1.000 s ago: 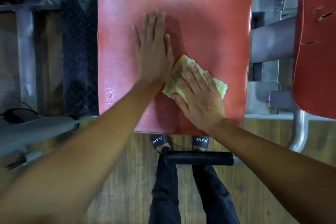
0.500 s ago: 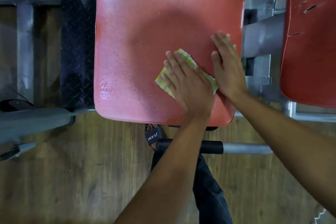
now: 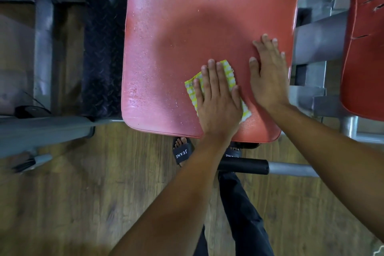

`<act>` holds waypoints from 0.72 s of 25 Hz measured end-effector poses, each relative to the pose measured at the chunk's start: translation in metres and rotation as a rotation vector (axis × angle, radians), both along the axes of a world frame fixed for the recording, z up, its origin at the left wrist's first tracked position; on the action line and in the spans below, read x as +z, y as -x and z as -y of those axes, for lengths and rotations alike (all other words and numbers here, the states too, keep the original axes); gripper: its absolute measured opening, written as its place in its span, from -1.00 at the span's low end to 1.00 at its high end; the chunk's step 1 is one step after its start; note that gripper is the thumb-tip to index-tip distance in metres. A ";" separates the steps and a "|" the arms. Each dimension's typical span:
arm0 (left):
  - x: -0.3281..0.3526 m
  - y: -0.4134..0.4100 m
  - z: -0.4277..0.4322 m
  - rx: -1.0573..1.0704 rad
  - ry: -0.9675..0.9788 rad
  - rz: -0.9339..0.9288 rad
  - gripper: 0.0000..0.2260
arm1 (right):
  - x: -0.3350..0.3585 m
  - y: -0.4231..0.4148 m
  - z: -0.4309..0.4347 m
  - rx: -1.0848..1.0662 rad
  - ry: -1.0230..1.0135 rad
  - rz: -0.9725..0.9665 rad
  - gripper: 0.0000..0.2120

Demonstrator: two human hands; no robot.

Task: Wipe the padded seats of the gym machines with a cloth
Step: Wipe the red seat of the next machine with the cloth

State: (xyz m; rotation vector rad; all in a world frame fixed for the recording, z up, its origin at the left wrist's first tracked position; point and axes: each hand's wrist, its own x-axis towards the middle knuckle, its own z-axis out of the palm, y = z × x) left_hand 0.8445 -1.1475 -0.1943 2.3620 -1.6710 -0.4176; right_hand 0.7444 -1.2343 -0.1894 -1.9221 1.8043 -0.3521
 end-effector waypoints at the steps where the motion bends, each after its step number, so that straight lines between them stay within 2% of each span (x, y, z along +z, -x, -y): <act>1: 0.001 -0.009 -0.004 -0.064 -0.002 0.009 -0.46 | 0.000 -0.005 -0.001 -0.030 0.007 -0.028 -0.57; 7: 0.002 -0.086 -0.014 -0.310 0.004 0.145 -0.47 | -0.005 -0.031 -0.006 -0.160 0.031 -0.169 -0.53; 15: 0.005 -0.170 -0.011 -0.271 -0.001 0.267 -0.46 | -0.005 -0.041 -0.006 -0.242 0.042 -0.200 -0.53; 18: 0.006 -0.188 -0.003 -0.235 -0.031 0.242 -0.45 | -0.006 -0.042 -0.005 -0.251 0.038 -0.187 -0.53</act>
